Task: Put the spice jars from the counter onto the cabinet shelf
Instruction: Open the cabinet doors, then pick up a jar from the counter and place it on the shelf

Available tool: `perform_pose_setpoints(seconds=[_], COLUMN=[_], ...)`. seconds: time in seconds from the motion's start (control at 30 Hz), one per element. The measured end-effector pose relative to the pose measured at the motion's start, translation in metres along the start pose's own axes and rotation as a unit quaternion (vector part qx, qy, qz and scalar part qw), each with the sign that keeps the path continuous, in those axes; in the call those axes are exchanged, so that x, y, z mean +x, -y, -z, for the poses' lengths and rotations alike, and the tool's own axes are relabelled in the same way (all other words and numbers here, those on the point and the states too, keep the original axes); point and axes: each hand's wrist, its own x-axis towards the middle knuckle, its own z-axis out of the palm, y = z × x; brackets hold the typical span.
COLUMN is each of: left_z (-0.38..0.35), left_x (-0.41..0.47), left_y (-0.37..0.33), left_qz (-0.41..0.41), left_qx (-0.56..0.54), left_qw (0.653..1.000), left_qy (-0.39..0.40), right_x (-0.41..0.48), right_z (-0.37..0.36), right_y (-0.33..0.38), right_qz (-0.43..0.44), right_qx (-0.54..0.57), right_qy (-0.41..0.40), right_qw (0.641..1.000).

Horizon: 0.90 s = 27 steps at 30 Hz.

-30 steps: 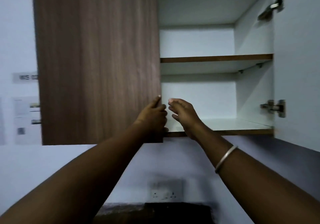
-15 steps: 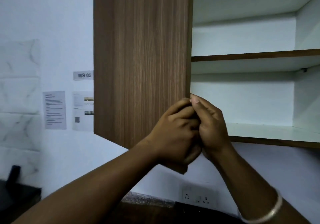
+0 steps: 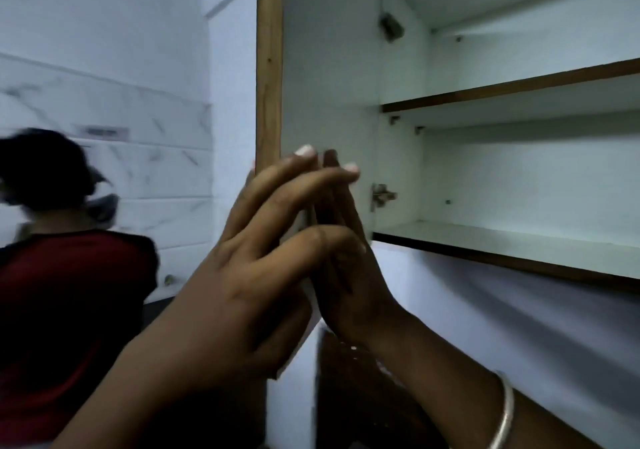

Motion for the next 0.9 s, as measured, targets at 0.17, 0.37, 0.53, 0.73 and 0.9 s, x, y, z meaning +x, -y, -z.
perform_pose_setpoints(seconds=[0.17,0.37,0.53,0.73,0.9], left_z=[-0.006,-0.02,-0.025,-0.028,-0.049], left_x=[-0.025,-0.045,-0.054,-0.054,-0.05], left_y=[0.049,0.128,0.16,0.149,0.097], left_qz=[0.134,0.196,0.199,0.189,0.214], left_qx=[0.093,0.111,0.095,0.152,0.184], left_qw=[0.983,0.964,0.964,0.959,0.956], left_qy=[-0.083,-0.143,-0.146,-0.147,-0.08], right_x=[0.018,0.03,0.034,0.032,0.005], right_z=[-0.067,-0.122,-0.151,-0.142,-0.085], right_y=[-0.01,-0.028,-0.038,-0.032,-0.008], right_qz=[-0.034,-0.075,-0.09,-0.085,-0.109], right_qx=[-0.045,-0.091,-0.123,-0.093,0.009], right_qy=[0.049,0.133,0.126,0.12,0.081], right_qw=[0.997,0.984,0.98,0.985,0.991])
